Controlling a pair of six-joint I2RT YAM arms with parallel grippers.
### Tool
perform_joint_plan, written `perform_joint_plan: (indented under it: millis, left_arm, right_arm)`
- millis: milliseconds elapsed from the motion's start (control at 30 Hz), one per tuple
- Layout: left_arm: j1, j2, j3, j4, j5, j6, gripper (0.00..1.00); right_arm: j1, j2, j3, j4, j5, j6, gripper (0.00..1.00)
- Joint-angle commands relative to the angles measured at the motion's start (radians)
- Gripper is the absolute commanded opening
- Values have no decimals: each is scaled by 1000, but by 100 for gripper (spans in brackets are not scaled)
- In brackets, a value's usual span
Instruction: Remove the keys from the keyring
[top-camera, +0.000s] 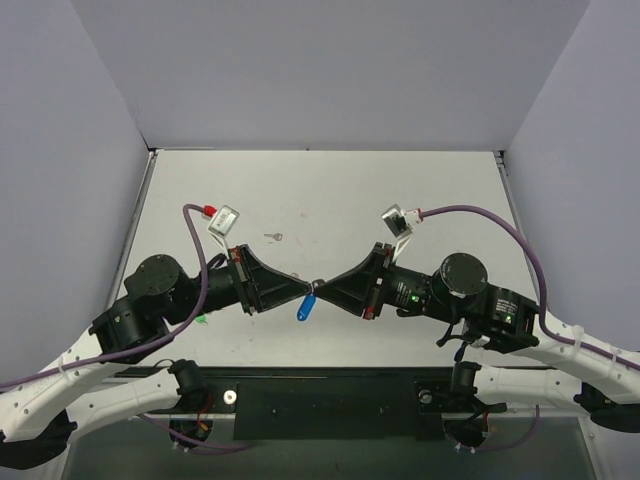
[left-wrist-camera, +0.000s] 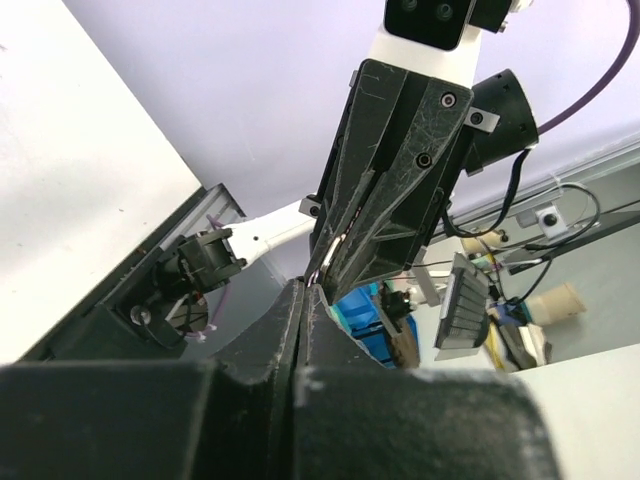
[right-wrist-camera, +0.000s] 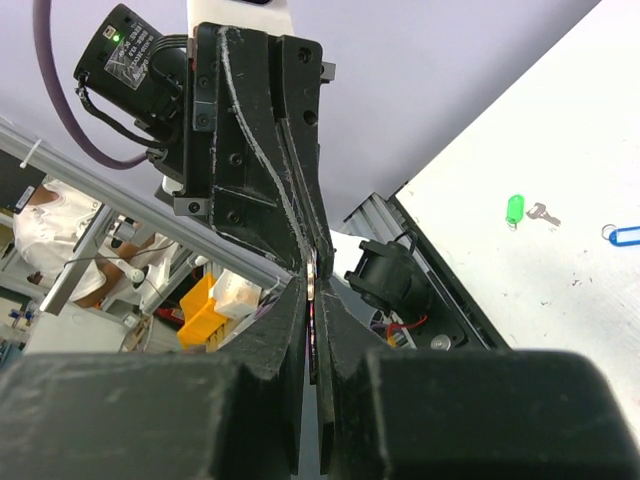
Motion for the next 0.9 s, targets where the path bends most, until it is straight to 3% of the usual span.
perform_joint_plan:
  millis: [0,33,100,133,167,467,733,867]
  left_arm:
    - [-4,-23,39,-10,-73,34,16]
    - [-4,-26,48,-36,-84,49,23]
    - [-4,-30,73,-78,-93,75,46]
    - [-4,-34,80,-85,-98,81,70]
    - [-4,-37,97,-114,-109,96,73]
    - [-4,-55,153,-196,-112,201,75]
    - [-4,20,281,-303,-17,330,69]
    - [-4,49,307,-310,115,356,66]
  right_arm:
    - [0,-11,-8,59,9,-6,0]
    - [0,-10,-8,58,6,-6,0]
    - [0,-11,-3,51,0,-8,0]
    - [0,-11,-3,50,-6,-9,0]
    - [0,-13,-3,50,-9,-9,0]
    - [0,1,26,24,-115,-11,0]
    - [0,-1,57,-11,-226,-14,0]
    - [0,-11,50,8,-290,-3,0]
